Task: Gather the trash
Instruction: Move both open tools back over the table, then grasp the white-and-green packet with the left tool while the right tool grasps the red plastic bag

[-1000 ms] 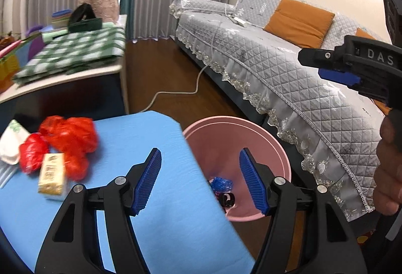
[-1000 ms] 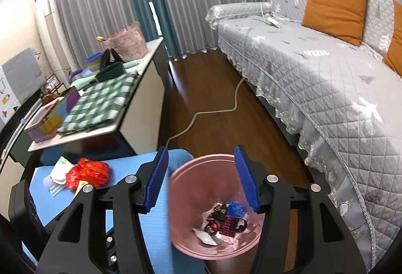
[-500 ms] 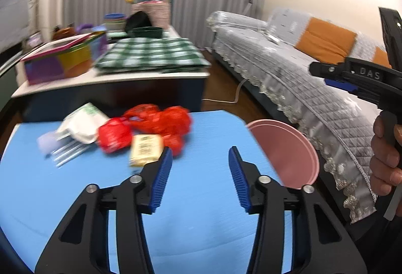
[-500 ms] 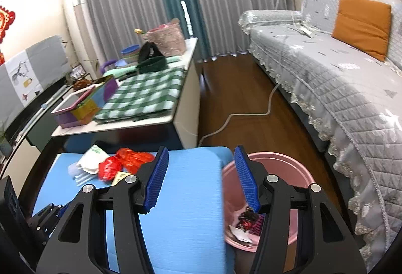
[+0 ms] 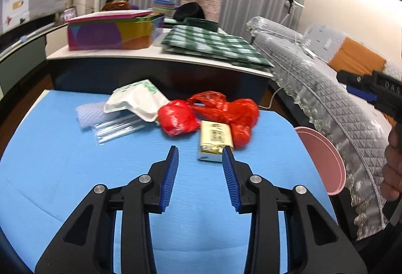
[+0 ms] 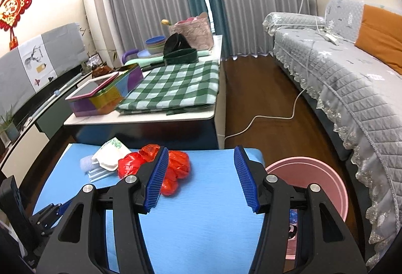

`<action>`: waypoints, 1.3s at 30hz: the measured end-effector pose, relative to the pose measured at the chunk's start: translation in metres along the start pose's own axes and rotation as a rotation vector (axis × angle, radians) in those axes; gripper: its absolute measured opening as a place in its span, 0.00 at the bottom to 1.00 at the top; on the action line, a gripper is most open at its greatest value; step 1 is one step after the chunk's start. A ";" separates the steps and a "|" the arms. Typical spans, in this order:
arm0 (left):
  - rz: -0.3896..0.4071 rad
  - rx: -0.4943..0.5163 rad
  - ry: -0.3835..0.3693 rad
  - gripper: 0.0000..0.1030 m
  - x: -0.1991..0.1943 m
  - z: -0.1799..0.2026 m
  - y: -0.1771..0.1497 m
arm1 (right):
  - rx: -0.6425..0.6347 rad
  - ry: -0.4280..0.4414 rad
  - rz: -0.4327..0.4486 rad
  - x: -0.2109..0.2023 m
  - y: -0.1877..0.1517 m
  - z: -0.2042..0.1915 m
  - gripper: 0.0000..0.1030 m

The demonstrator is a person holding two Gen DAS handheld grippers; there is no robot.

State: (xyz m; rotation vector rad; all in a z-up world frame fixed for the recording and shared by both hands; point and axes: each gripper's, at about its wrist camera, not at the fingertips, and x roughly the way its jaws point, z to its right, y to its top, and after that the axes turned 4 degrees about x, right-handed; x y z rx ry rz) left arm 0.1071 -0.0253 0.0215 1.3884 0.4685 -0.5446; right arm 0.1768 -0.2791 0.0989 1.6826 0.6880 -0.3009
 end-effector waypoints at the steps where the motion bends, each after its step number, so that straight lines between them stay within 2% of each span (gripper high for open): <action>1: 0.001 -0.010 0.003 0.35 0.002 -0.004 0.001 | -0.005 0.002 -0.005 0.004 -0.001 -0.003 0.53; 21: -0.011 -0.128 0.113 0.34 0.062 -0.064 0.008 | -0.069 0.003 -0.115 0.090 -0.020 -0.031 0.47; 30: -0.030 -0.198 0.103 0.34 0.085 -0.087 0.016 | -0.079 0.042 -0.212 0.129 -0.031 -0.047 0.48; 39: -0.039 -0.267 0.058 0.35 0.108 -0.105 0.026 | -0.080 0.033 -0.249 0.152 -0.033 -0.055 0.48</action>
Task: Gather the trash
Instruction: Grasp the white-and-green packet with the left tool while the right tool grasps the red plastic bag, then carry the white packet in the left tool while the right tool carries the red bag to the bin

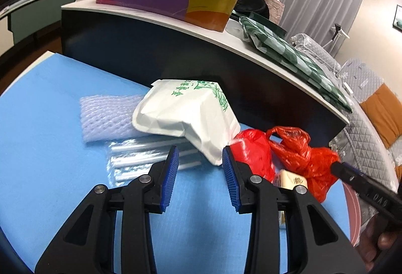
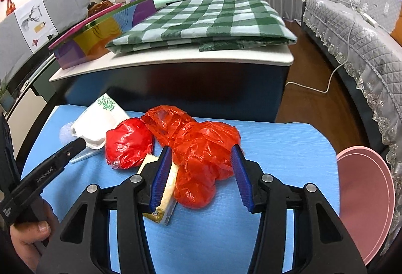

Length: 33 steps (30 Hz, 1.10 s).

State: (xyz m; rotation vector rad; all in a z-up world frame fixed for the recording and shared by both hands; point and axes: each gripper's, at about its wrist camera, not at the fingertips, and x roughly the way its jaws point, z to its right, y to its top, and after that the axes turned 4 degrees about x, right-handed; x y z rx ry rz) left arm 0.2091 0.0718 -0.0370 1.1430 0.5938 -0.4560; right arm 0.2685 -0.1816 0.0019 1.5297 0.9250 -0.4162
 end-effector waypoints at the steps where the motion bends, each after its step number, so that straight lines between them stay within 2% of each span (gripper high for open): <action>1: -0.001 -0.004 -0.005 0.35 0.002 0.000 0.001 | -0.001 -0.002 -0.002 0.002 0.001 -0.001 0.48; 4: -0.002 -0.019 -0.013 0.35 0.006 -0.002 0.005 | -0.008 -0.019 -0.006 0.008 0.003 -0.005 0.46; 6: -0.001 -0.028 -0.016 0.35 0.009 -0.002 0.006 | -0.011 -0.033 -0.004 0.010 0.003 -0.007 0.35; 10: 0.003 -0.042 -0.027 0.34 0.011 -0.001 0.010 | -0.022 -0.042 -0.003 0.010 0.003 -0.010 0.26; 11: 0.005 -0.036 -0.024 0.33 0.010 0.000 0.010 | -0.024 -0.043 -0.003 0.010 0.003 -0.010 0.23; 12: 0.007 -0.032 -0.018 0.26 0.009 0.000 0.011 | -0.027 -0.045 -0.002 0.009 0.003 -0.010 0.18; 19: 0.034 -0.005 -0.021 0.08 -0.003 0.008 0.014 | -0.029 -0.041 0.038 -0.010 0.007 -0.008 0.15; 33: 0.071 0.118 -0.006 0.02 -0.056 0.035 0.008 | -0.002 -0.048 0.135 -0.076 0.004 0.016 0.15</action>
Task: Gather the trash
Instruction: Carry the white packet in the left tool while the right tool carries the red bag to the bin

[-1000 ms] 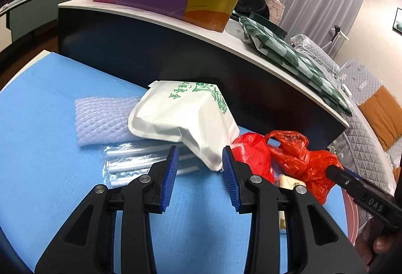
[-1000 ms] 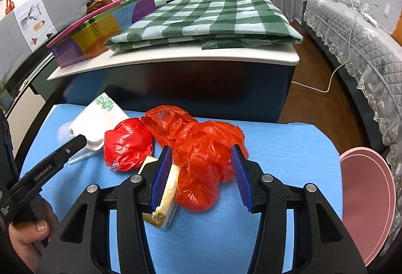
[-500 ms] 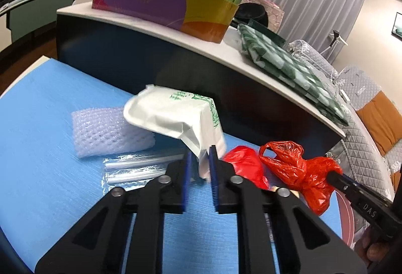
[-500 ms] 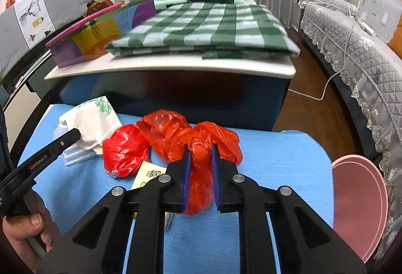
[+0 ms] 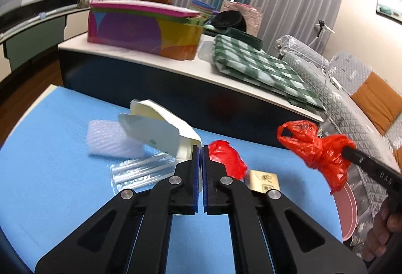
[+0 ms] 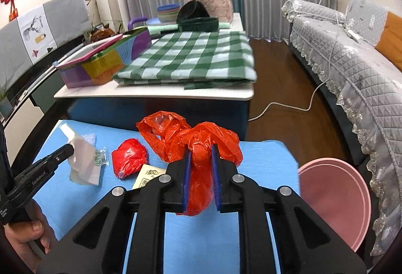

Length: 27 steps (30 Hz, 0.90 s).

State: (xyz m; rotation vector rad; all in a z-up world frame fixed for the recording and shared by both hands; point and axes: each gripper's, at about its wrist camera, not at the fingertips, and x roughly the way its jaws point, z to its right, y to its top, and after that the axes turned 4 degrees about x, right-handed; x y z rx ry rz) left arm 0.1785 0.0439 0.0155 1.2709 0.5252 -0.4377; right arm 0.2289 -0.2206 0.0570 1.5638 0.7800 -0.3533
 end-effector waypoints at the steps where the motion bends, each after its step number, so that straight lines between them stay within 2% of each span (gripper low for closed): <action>1: 0.004 0.015 0.004 0.02 -0.005 0.003 -0.001 | 0.002 0.000 0.007 -0.005 0.000 0.002 0.15; 15: 0.029 0.122 -0.013 0.02 -0.061 0.040 -0.017 | 0.026 -0.011 0.082 -0.069 -0.008 0.037 0.15; 27: 0.044 0.200 -0.049 0.02 -0.087 0.074 -0.031 | 0.009 -0.026 0.121 -0.100 -0.019 0.057 0.15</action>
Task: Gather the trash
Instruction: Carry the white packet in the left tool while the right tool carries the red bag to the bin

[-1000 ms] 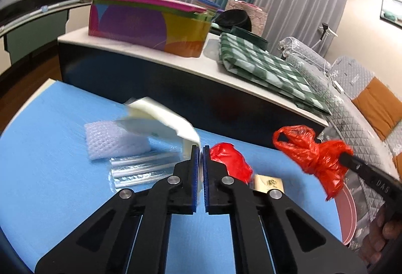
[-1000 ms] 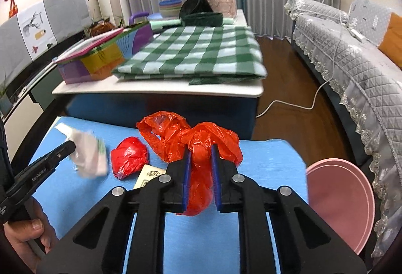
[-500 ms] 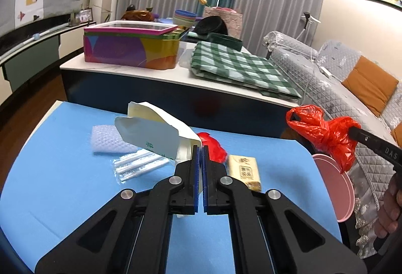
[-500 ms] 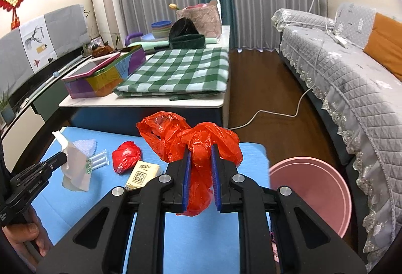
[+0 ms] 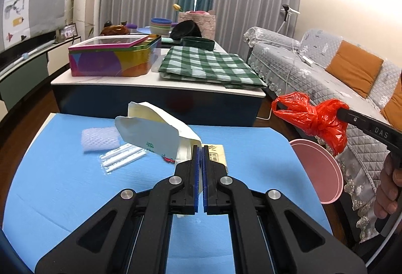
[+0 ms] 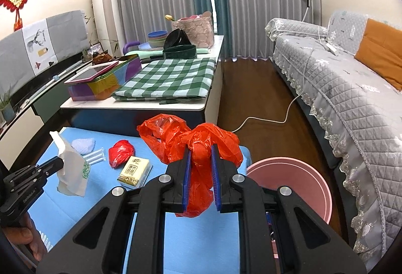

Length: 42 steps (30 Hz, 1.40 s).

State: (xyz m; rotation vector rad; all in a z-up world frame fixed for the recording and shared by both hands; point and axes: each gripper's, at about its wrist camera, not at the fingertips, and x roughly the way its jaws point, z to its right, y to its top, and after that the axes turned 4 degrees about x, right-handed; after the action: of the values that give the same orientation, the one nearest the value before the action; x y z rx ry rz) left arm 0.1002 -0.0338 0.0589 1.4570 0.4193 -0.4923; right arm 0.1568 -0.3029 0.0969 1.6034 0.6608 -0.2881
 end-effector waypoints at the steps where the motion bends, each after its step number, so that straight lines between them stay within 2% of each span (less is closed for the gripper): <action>1: 0.002 0.001 -0.001 0.02 -0.001 0.002 0.000 | 0.004 -0.001 0.004 -0.003 0.000 0.002 0.15; 19: 0.016 0.064 -0.068 0.02 -0.007 0.046 0.000 | 0.078 -0.054 0.050 -0.034 0.002 0.051 0.15; 29: 0.001 0.088 -0.112 0.02 0.006 0.073 0.006 | 0.106 -0.120 0.095 -0.048 0.007 0.083 0.15; 42: -0.013 0.122 -0.187 0.02 0.029 0.121 0.018 | 0.172 -0.171 0.113 -0.051 0.014 0.119 0.15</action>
State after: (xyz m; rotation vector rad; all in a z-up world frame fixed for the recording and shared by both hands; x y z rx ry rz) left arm 0.1312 -0.1551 0.0671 1.5108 0.2540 -0.6680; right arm 0.1466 -0.4311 0.1175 1.7503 0.4215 -0.4026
